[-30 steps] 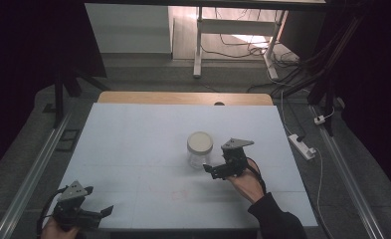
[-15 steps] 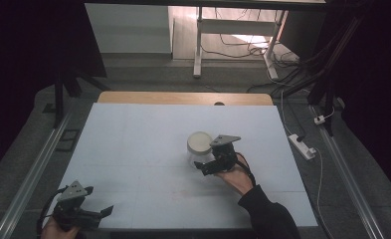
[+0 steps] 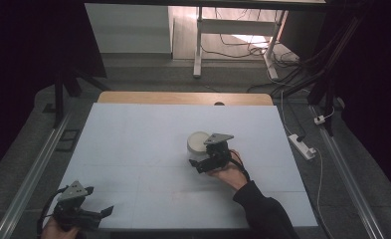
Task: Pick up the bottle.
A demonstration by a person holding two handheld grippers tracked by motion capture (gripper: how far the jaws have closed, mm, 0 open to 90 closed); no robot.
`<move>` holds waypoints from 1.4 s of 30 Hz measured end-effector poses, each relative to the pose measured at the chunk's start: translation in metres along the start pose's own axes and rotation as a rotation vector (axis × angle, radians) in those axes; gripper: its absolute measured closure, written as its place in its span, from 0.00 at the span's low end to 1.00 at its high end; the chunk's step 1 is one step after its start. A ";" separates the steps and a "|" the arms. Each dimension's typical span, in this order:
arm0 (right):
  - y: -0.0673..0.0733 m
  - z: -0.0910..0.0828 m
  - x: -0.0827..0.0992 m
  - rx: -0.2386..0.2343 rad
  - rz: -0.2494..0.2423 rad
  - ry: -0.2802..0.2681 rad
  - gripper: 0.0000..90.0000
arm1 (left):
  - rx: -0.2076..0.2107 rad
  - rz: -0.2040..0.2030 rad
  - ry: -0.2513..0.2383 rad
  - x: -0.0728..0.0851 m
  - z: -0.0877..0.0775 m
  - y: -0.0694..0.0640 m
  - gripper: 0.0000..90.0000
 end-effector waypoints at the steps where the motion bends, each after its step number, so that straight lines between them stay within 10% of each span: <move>1: 0.000 0.000 0.000 0.004 -0.003 -0.003 0.02 | 0.000 0.000 0.000 0.000 0.000 0.000 0.00; 42: 0.011 -0.014 -0.007 -0.036 -0.055 -0.013 0.08 | 0.018 0.006 -0.008 -0.001 0.000 -0.001 0.00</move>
Point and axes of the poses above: each handheld gripper's, and its own axes: z roughly forward along the jaws, x roughly out of its underside, y roughly to its left, the point moved 10 cm from there along z, roughly forward along the jaws, and after that the axes turned 5 degrees about -x, right-handed, at the moved point
